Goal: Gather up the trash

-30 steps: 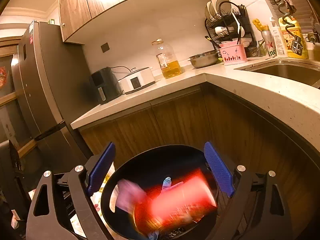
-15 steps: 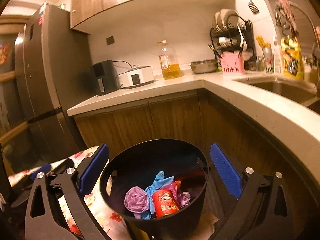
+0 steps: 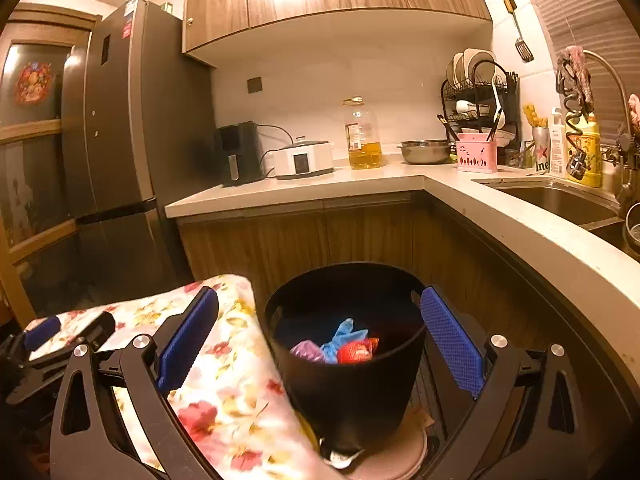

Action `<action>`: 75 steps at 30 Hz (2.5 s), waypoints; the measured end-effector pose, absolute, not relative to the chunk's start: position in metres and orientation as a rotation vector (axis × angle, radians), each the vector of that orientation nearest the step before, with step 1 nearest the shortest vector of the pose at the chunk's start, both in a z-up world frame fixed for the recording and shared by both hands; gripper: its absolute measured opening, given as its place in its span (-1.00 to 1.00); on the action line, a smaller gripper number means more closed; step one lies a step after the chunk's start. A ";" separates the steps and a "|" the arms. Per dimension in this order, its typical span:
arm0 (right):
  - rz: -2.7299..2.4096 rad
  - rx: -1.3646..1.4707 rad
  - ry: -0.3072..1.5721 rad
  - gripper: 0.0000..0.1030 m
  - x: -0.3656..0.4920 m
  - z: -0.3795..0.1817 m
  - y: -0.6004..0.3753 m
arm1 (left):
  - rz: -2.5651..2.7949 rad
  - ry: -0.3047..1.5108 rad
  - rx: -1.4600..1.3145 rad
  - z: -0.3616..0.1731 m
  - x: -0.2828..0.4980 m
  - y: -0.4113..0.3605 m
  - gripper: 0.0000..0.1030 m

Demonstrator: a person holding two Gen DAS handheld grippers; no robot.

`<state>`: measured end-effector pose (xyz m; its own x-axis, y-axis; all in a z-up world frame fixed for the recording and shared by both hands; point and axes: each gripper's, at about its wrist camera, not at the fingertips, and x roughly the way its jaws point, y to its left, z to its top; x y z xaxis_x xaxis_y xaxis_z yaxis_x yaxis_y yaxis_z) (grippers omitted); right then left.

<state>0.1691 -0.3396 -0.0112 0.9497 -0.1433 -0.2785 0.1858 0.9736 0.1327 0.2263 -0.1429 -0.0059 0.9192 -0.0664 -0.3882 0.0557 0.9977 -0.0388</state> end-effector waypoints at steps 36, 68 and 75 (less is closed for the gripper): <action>-0.093 0.045 0.272 0.89 0.027 -0.006 -0.248 | 0.043 0.339 -0.022 0.009 0.056 -0.068 0.88; -0.094 0.047 0.266 0.89 0.021 -0.001 -0.240 | 0.040 0.311 -0.030 0.020 0.038 -0.063 0.88; -0.095 0.048 0.266 0.89 0.021 0.000 -0.240 | 0.035 0.310 -0.034 0.023 0.039 -0.063 0.88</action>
<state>0.0212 -0.2403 0.0001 0.9604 -0.0871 -0.2647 0.0998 0.9944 0.0347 0.0387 -0.0626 0.0226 0.9518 0.0297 -0.3053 -0.0400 0.9988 -0.0277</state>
